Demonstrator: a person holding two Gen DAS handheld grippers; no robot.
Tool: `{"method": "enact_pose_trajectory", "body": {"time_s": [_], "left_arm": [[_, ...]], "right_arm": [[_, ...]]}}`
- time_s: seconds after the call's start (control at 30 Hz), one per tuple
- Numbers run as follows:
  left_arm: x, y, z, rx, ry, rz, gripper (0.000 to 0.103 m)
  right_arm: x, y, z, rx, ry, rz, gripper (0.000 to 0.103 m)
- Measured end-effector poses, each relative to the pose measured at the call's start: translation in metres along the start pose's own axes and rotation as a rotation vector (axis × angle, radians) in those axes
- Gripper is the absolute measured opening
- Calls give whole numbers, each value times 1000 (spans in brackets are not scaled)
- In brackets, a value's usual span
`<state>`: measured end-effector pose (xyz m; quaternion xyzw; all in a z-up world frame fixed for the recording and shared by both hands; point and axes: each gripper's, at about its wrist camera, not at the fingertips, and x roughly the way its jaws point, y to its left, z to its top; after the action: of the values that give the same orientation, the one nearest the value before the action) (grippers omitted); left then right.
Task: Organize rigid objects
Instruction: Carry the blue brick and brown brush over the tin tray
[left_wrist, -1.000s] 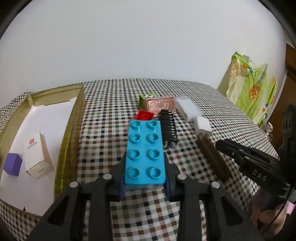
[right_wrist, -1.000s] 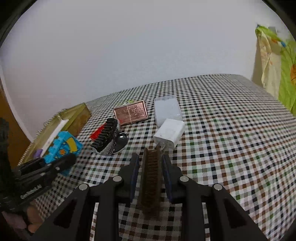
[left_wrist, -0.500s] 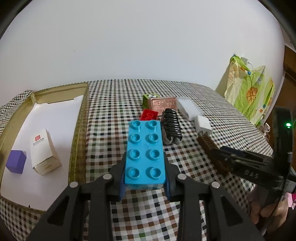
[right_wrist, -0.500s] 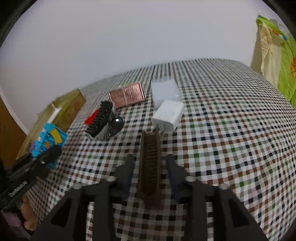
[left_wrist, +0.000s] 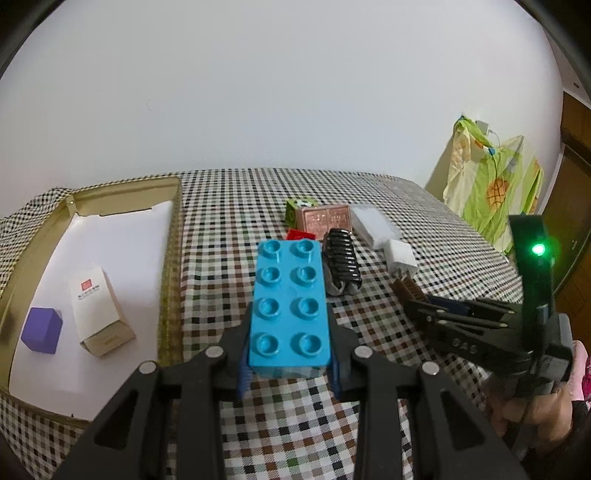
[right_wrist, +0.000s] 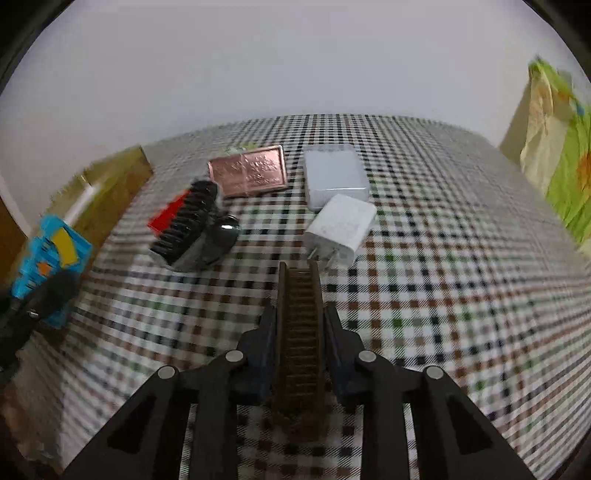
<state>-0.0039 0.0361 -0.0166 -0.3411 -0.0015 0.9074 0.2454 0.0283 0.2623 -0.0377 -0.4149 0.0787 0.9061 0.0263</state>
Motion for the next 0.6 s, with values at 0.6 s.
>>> {"method": "enact_pose_trajectory", "body": {"time_s": [0.6], "left_arm": [[-37,60,22,-40,-97,106,30]], "right_arm": [[-52,101,32,-99,-191,193,27]]}}
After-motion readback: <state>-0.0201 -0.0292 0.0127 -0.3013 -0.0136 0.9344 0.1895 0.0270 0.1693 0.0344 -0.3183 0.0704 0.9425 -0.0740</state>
